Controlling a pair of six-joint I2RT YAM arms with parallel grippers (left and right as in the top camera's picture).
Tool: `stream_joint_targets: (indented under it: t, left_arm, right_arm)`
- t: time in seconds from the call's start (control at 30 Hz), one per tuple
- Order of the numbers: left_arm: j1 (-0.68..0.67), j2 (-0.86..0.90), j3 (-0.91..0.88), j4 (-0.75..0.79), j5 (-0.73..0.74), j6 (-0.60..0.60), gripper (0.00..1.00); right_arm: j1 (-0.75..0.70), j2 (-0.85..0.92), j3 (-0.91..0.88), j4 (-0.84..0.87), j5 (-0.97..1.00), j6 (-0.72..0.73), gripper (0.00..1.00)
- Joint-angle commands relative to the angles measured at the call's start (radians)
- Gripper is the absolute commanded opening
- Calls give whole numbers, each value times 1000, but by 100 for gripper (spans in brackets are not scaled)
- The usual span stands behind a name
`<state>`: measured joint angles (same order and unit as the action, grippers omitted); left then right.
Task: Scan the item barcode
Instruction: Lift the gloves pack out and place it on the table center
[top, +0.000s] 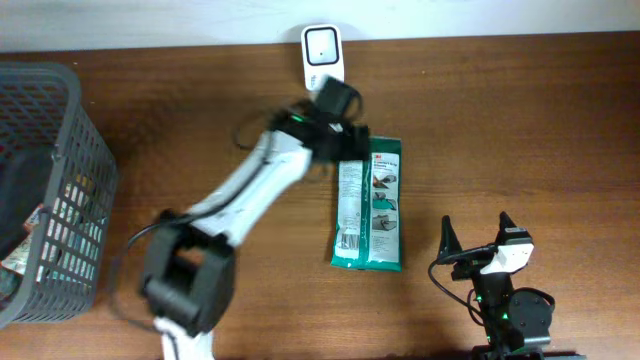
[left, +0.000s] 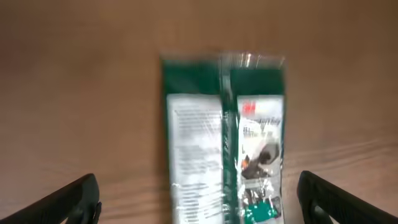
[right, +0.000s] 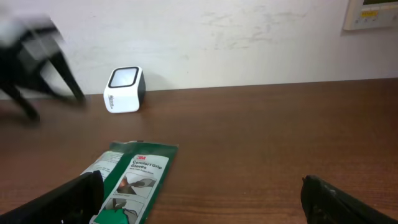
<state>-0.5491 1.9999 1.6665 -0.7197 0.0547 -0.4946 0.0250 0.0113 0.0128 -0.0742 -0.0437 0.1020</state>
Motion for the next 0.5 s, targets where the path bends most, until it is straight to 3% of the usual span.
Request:
stream_joint_targets:
  t: [0.0, 0.13, 0.17, 0.23, 0.37, 0.47]
  left_arm:
    - [187, -296, 63, -45, -11, 311, 99]
    - [595, -579, 63, -61, -53, 343, 99]
    - [786, -636, 63, -64, -74, 343, 99]
    - [1036, -639, 61, -74, -78, 343, 99]
    - [1236, -591, -11, -98, -77, 369, 100]
    - [1292, -496, -48, -142, -77, 722, 100]
  right_arm:
    - [-6, -5, -7, -1, -5, 3, 98]
    - [-6, -5, -7, -1, -5, 3, 98]
    - [-6, -5, -7, -1, -5, 3, 98]
    - [-6, -5, -7, -1, -5, 3, 98]
    - [-6, -5, -7, -1, -5, 3, 99]
    - [-6, -5, -7, -1, -5, 3, 98]
